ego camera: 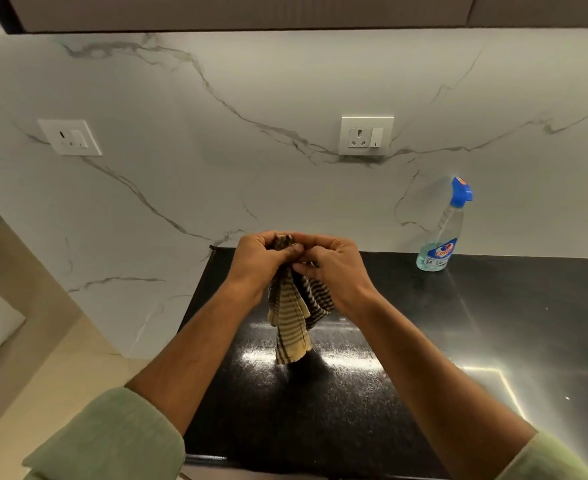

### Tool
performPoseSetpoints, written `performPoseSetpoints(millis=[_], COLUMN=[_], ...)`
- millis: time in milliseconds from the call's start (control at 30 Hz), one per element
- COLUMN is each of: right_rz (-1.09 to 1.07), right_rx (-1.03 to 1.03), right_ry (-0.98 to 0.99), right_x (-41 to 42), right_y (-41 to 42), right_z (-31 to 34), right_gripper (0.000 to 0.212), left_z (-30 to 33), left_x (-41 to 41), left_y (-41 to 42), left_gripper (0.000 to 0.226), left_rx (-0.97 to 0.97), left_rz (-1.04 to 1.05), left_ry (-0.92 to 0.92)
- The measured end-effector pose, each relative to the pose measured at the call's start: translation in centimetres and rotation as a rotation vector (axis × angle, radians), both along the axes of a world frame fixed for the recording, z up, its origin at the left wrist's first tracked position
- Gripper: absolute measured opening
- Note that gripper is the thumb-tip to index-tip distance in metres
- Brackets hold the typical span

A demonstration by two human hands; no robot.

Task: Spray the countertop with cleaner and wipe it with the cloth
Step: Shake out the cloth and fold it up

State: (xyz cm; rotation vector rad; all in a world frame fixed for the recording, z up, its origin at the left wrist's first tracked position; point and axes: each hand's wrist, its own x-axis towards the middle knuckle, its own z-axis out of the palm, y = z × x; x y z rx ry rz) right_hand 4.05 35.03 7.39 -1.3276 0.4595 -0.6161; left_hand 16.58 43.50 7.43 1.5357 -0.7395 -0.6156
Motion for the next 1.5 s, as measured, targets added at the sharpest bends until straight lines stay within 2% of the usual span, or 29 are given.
performPoseSetpoints(millis=[100, 233, 367, 433, 600, 800, 967, 1067, 1167, 1233, 1367, 1500], right_rz=[-0.002, -0.061, -0.036, -0.079, -0.162, -0.201, -0.178, -0.162, -0.139, -0.139, -0.237, -0.221], right_rx=[-0.067, -0.247, -0.424, -0.543, -0.903, -1.095, -1.118, -1.055, -1.177, -1.248, -1.226, -0.979], right_ry=[0.026, 0.089, 0.206, 0.199, 0.123, 0.044, 0.127, 0.104, 0.104, 0.107, 0.039, -0.102], right_x=[-0.4, -1.4, -1.8, -2.1, -3.3, -4.7, -5.5, -6.3, -6.8, -7.0, -7.0, -6.9], right_y=[-1.0, -2.4, -3.0, -2.7, -2.2, -2.3, -2.9, -3.8, -4.9, -5.5, -6.5, -7.0], right_z=[-0.2, -1.6, -4.7, -6.5, -10.2, -11.4, -10.5, -9.2, -7.8, -7.1, -5.5, -3.3], right_gripper=[0.034, 0.018, 0.045, 0.050, 0.052, 0.049, 0.053, 0.045, 0.037, 0.034, 0.016, 0.014], left_z=[0.1, 0.7, 1.8, 2.4, 4.0, 5.5, 6.4, 6.7, 6.4, 6.0, 5.6, 4.7], left_x=[0.2, 0.2, 0.3, 0.3, 0.8, 1.8, 3.5, 4.9, 6.3, 6.9, 7.0, 7.2], left_y=[0.1, 0.6, 0.6, 0.5, 1.1, 2.4, 3.9, 5.1, 6.0, 6.3, 6.4, 6.3], left_gripper=[0.010, 0.018, 0.026, 0.030, 0.037, 0.038, 0.039, 0.050, 0.068, 0.064, 0.043, 0.041], left_rx=[-0.015, -0.034, -0.064, -0.101, -0.154, -0.121, -0.050, -0.044, -0.081, -0.098, -0.129, -0.074], left_rz=[0.031, -0.005, -0.061, -0.054, -0.090, -0.071, -0.088, -0.124, -0.152, -0.154, -0.066, 0.030], left_ry=[-0.032, -0.122, -0.225, -0.237, -0.289, -0.439, -0.678, -0.883, -1.021, -1.076, -1.073, -0.964])
